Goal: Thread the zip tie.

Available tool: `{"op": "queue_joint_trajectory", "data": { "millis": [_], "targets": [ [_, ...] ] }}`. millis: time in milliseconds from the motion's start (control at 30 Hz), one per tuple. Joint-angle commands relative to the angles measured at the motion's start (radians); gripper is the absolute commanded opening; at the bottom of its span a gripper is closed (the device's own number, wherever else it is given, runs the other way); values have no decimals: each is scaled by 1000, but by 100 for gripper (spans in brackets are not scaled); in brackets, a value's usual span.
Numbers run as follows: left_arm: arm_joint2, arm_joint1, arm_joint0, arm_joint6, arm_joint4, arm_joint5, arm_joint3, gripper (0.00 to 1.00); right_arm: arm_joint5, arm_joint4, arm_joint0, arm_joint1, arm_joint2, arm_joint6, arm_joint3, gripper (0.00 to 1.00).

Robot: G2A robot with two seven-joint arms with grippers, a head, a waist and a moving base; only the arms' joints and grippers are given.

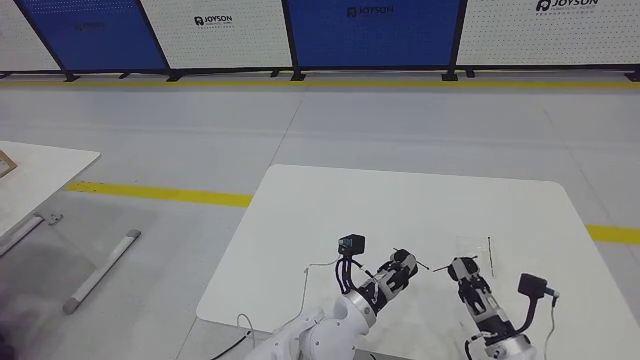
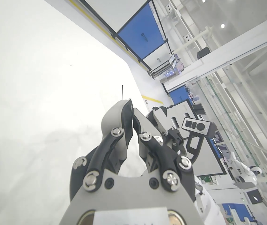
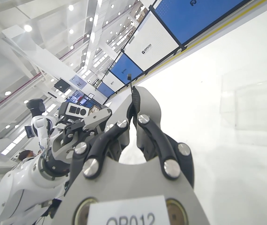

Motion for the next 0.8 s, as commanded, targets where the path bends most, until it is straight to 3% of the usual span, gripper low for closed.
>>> {"op": "queue_joint_trajectory", "data": {
  "millis": [0, 767],
  "targets": [
    [0, 0, 0, 0, 0, 0, 0, 0, 4, -10, -1, -2, -6, -17, 0, 0],
    [0, 0, 0, 0, 0, 0, 0, 0, 39, -17, 29, -22, -12, -22, 14, 0]
  ]
}}
